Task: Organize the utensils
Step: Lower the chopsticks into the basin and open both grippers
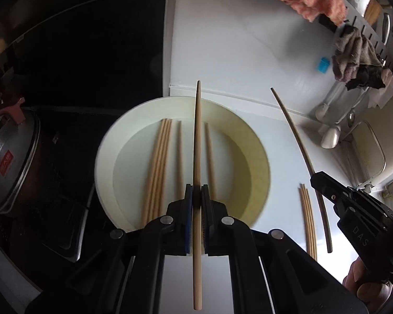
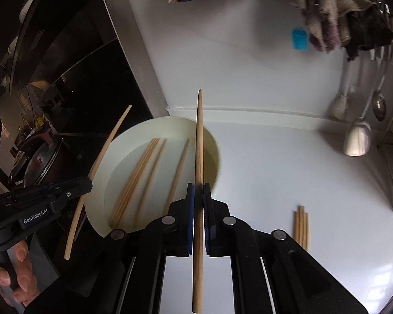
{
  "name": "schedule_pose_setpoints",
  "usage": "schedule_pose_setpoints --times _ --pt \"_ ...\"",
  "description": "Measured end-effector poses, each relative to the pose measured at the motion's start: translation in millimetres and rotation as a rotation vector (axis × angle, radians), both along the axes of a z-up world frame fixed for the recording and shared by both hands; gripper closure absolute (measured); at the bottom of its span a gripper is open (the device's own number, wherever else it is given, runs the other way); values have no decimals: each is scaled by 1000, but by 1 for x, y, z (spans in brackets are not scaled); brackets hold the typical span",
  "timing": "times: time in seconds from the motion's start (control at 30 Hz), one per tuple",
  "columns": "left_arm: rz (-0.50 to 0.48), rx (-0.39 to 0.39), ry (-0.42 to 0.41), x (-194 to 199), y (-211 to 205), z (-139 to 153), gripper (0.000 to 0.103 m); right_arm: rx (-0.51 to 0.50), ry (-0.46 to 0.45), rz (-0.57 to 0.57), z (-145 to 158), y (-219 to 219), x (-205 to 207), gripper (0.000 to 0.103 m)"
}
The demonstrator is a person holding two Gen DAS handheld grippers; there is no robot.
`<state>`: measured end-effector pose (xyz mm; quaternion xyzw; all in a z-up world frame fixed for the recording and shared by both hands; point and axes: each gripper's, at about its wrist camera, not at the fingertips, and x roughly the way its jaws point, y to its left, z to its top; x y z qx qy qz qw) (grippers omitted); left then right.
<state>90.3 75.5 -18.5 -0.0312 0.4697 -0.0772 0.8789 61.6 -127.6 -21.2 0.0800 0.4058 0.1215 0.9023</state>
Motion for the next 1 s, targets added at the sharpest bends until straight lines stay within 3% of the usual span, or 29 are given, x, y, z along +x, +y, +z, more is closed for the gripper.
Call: schedule_pose_setpoints --times 0.17,0.4,1.0 --pt "-24 8 42 42 31 -23 96 29 57 -3 -19 51 39 97" --pt "-81 10 128 75 46 -63 96 6 153 -32 -56 85 77 97" --pt "-121 15 244 107 38 -115 96 -28 311 -59 -111 98 105 96"
